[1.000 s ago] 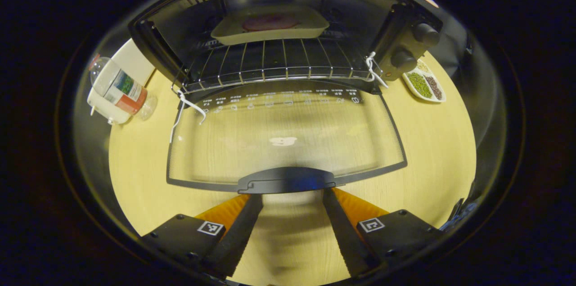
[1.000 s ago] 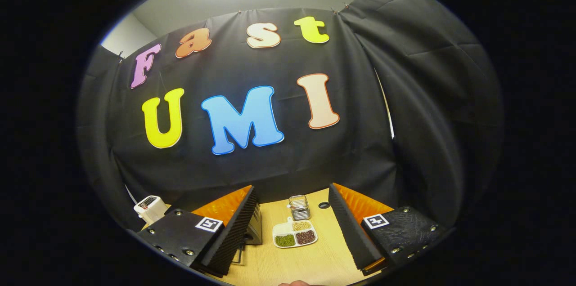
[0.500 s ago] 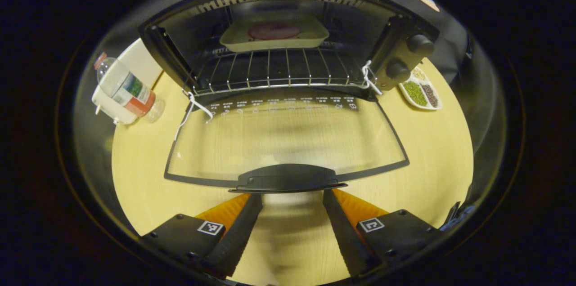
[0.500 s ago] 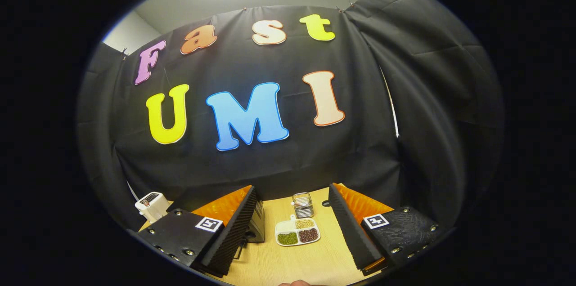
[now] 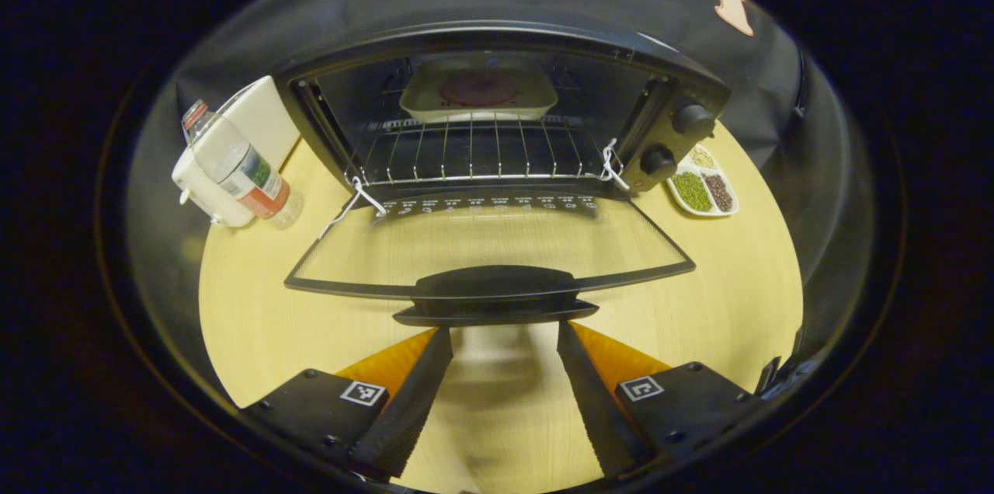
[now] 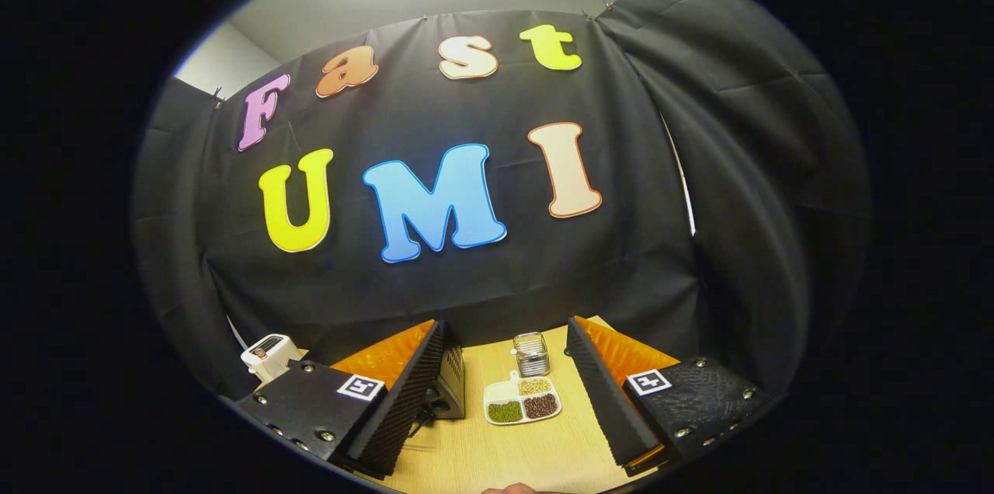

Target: Open the electric oven with the left hand, put the food in, and close the electric oven.

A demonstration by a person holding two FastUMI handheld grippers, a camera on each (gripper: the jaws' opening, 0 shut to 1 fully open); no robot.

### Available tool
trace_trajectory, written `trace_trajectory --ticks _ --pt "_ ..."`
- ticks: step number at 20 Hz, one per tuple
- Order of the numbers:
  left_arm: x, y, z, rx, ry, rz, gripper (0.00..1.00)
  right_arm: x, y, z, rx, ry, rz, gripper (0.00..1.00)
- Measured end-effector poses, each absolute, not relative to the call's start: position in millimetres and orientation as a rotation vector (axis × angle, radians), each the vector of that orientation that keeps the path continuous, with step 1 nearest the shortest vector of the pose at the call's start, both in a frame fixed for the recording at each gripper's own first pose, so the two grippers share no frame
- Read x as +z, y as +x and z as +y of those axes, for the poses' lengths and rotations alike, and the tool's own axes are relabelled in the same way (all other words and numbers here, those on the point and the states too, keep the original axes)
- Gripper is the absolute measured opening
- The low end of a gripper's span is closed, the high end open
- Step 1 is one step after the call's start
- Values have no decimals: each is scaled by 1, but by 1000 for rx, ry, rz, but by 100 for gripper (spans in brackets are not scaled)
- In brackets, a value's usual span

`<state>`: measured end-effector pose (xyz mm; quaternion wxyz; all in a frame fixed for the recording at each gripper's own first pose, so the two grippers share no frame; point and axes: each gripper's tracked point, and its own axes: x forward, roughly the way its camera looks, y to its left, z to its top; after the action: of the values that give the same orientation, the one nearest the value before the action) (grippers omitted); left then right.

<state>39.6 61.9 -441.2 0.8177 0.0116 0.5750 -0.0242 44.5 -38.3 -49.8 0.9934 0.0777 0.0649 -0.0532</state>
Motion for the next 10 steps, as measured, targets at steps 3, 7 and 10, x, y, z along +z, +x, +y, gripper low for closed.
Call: trace_trajectory --ticks 3,7,10 --pt "-435 41 60 -52 5 1207 89 -48 44 -44 -119 154 119 94" --pt "-430 44 60 -48 1 1189 93 -47 43 -50 -134 178 113 98" --pt "-425 48 59 -41 -1 1172 94 -50 46 -49 -122 183 126 98"
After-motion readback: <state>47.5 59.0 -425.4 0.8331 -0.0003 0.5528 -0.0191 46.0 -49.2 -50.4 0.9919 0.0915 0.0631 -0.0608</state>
